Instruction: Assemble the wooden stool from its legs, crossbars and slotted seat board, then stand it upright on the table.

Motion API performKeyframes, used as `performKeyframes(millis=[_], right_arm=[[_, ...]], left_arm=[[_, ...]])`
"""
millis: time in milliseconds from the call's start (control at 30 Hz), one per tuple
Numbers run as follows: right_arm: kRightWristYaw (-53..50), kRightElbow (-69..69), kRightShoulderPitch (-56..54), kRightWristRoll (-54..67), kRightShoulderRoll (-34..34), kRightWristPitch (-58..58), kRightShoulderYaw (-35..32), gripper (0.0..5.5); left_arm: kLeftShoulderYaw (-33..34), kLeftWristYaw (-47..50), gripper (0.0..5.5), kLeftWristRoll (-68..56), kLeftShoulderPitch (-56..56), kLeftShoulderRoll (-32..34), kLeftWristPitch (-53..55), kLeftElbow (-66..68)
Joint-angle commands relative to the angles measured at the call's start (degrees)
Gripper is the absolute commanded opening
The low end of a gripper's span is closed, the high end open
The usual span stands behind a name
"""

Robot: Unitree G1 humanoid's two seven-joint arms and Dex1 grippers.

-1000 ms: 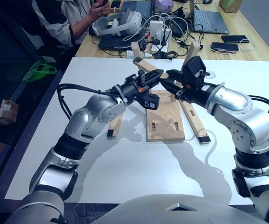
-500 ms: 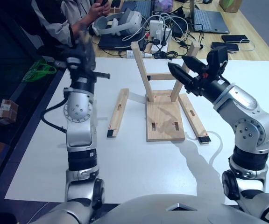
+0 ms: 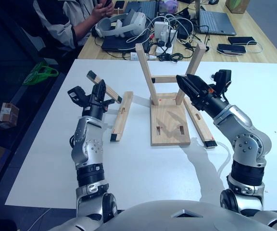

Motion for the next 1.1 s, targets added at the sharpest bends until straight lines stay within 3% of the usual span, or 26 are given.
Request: performKeyframes(millis=[33,700,1100], right_arm=[[0.4,0.9,0.3,0.6,-0.4,-0.9,0.7,3.08],[0.1,1.1,1.5,0.6,-2.1,-0.6,1.9,3.08],[-0.1,0.9,1.8,0.7,-2.8,-0.6,2.1,3.08]], left_arm=[[0.0,1.1,0.39,3.5,-2.3,1.6,-4.0,6.0],[-3.5,1.0,0.39,7.9,3.7,0.9,-6.8,9.0],[-12.6,0.1,0.39,15.9,14.5,1.4,-9.0,3.9]])
